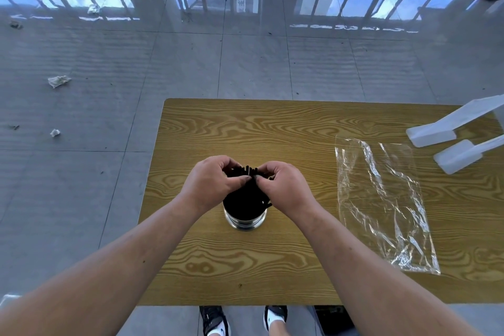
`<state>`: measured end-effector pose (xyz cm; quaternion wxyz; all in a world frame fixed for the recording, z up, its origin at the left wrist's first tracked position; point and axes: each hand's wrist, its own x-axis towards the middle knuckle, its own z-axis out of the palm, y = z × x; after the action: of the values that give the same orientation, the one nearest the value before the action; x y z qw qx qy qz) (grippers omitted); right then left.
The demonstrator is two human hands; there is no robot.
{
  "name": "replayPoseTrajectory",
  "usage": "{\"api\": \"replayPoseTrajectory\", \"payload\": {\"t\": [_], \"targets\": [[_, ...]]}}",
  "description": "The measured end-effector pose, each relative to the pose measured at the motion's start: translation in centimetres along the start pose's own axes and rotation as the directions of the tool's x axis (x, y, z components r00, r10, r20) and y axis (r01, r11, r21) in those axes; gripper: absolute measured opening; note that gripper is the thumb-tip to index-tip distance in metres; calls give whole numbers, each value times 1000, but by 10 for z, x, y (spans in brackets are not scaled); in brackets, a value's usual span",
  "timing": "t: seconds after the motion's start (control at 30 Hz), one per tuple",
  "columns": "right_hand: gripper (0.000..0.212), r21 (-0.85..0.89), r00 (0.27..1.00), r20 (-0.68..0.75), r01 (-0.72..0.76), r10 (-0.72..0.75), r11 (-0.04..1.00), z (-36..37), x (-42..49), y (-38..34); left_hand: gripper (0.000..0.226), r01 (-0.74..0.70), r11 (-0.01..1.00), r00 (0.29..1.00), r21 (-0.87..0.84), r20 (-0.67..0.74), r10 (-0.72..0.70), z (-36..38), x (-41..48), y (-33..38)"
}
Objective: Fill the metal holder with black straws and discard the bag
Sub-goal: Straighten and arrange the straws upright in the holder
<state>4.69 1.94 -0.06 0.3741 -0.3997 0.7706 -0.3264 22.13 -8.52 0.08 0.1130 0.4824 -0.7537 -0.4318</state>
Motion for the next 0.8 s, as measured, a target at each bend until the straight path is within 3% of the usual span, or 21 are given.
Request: {"api": "replayPoseTrajectory", "payload": {"t": [0.17, 0.37, 0.57, 0.8], "targets": [[7, 24, 1000, -4, -18, 18, 1000, 0, -1, 0, 11, 17, 999, 1000, -41, 24, -16, 1, -4, -3], [20, 63, 998, 54, 22, -25, 998, 4, -3, -6, 6, 12, 996, 999, -86, 32, -9, 8, 0, -4], [7, 18, 999, -20, 45, -45, 999, 5, -1, -9, 21, -8, 998, 1000, -58, 15, 9, 7, 0, -6], [5, -15, 996, 4, 90, -90, 996, 0, -2, -16, 17, 2, 998, 1000, -67, 10, -1, 5, -2, -6]]}}
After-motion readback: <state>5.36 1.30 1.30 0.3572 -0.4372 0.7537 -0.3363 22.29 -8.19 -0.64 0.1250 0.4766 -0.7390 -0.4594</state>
